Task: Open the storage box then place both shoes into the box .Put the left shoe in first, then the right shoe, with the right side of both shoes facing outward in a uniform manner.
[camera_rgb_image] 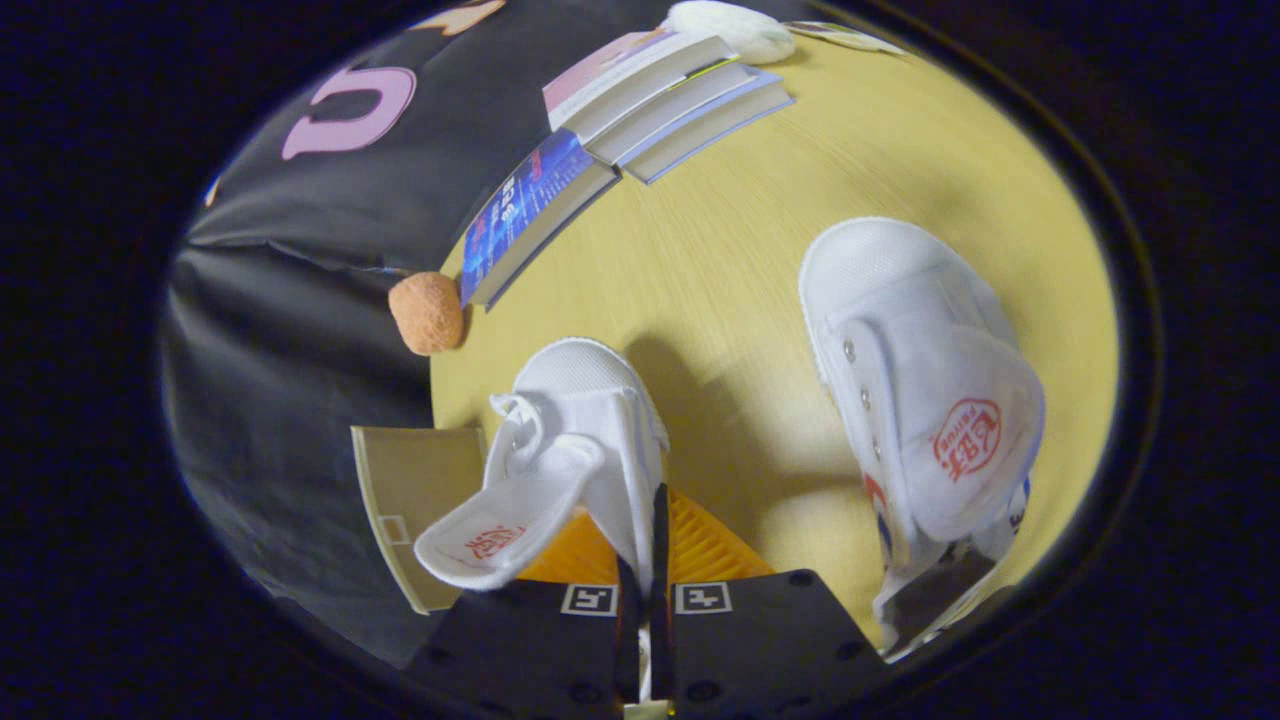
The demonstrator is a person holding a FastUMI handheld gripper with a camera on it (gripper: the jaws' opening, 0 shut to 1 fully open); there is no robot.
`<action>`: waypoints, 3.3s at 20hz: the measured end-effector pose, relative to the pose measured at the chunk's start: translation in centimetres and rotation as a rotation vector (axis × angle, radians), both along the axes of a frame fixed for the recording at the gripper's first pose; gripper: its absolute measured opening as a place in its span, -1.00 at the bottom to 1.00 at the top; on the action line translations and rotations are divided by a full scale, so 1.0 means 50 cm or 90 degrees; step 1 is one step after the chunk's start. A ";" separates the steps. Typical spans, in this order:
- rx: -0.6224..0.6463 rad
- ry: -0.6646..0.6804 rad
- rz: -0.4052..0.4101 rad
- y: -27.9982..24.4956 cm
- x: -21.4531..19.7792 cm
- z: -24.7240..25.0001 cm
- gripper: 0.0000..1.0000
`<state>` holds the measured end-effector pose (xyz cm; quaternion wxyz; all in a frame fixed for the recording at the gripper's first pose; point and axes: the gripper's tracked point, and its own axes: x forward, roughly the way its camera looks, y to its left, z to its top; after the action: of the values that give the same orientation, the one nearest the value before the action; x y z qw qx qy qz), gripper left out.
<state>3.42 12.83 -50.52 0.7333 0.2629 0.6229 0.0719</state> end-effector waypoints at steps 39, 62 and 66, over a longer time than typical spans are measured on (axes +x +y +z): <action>0.028 0.002 -0.074 0.813 -0.128 0.017 -0.86; 0.082 -0.127 0.027 0.689 -0.112 0.182 0.99; 0.015 -0.174 0.033 0.512 -0.099 0.234 1.00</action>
<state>-1.54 38.42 -38.80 0.8062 0.2431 0.5227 0.1335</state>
